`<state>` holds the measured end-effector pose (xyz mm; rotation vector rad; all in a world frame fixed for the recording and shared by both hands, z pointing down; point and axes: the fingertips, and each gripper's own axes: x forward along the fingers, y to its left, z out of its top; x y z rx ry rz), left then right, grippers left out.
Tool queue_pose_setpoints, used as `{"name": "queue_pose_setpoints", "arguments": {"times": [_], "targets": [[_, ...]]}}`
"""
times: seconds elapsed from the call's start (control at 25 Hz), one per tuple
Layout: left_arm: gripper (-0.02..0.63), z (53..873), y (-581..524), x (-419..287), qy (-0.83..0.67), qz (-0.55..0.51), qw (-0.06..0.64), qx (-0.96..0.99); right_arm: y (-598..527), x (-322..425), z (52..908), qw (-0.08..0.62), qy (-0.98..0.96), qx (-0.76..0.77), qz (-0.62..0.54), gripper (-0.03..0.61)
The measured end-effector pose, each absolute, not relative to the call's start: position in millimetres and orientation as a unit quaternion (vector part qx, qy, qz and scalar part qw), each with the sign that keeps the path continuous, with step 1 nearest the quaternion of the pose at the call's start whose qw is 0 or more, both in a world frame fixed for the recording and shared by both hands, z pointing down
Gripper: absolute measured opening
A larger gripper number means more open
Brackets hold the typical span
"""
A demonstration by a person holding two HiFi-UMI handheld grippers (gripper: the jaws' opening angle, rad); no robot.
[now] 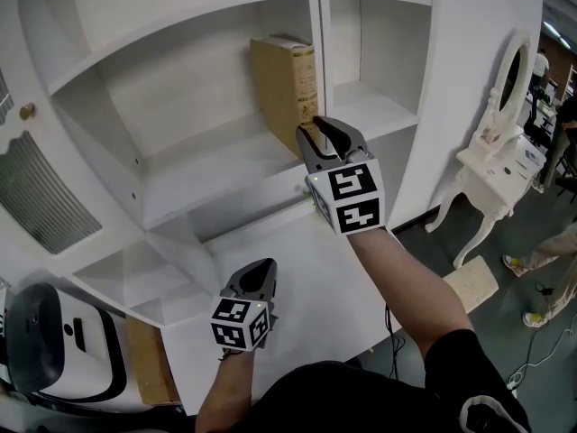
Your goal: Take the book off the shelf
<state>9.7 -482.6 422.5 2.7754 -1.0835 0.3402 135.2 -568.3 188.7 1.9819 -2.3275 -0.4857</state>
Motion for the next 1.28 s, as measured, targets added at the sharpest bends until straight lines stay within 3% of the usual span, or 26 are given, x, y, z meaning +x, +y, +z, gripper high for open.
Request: {"name": "queue_pose_setpoints", "arguments": {"times": [0.24, 0.44, 0.76, 1.04, 1.28], "targets": [[0.009, 426.0, -484.1, 5.1, -0.375, 0.115, 0.078, 0.917, -548.7, 93.4, 181.4, 0.043, -0.761, 0.603, -0.236, 0.130], [0.009, 423.7, -482.4, -1.2, -0.390, 0.108, 0.077, 0.911, -572.4, 85.0, 200.7, 0.055, -0.795, 0.578, -0.175, 0.205], [0.009, 427.9, -481.8, 2.0, -0.428, 0.094, 0.094, 0.894, -569.2, 72.5, 206.6, 0.047, -0.828, 0.531, -0.173, 0.219], [0.009, 429.1, -487.4, 16.8, -0.473, 0.091, 0.096, 0.871, -514.0, 98.9, 240.7, 0.001, -0.870, 0.461, -0.172, 0.166], [0.009, 445.8, -485.0, 34.2, -0.479, 0.109, 0.107, 0.864, -487.6, 132.4, 351.3, 0.032, -0.885, 0.460, -0.063, 0.103]]}}
